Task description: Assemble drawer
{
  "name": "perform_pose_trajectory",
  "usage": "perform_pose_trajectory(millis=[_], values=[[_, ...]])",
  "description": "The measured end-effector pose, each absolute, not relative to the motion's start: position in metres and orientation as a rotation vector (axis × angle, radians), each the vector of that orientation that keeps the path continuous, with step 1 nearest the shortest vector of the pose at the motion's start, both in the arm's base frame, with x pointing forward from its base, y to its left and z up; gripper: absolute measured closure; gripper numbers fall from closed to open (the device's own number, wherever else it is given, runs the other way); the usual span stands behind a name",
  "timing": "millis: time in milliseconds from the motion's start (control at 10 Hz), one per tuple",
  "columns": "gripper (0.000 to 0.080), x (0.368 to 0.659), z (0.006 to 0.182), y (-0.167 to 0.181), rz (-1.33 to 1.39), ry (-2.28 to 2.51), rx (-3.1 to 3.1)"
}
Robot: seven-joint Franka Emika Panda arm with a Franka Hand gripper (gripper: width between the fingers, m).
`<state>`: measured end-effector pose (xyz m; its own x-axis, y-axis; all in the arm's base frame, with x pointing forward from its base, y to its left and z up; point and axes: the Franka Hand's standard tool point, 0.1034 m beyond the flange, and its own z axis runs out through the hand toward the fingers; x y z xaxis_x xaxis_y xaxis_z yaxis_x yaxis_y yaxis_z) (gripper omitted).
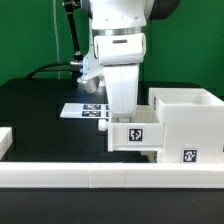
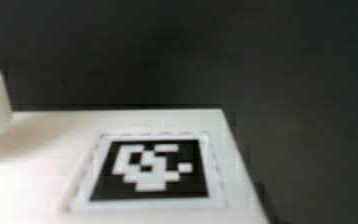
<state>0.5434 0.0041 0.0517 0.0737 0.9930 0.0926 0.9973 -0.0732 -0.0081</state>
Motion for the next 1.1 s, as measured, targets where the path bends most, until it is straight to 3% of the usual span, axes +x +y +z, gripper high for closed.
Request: perform_pose_trajectory(millis=[1100], values=[[0.0758, 0.5496, 0.0514, -0.0018, -0.109, -2.167, -2.205]])
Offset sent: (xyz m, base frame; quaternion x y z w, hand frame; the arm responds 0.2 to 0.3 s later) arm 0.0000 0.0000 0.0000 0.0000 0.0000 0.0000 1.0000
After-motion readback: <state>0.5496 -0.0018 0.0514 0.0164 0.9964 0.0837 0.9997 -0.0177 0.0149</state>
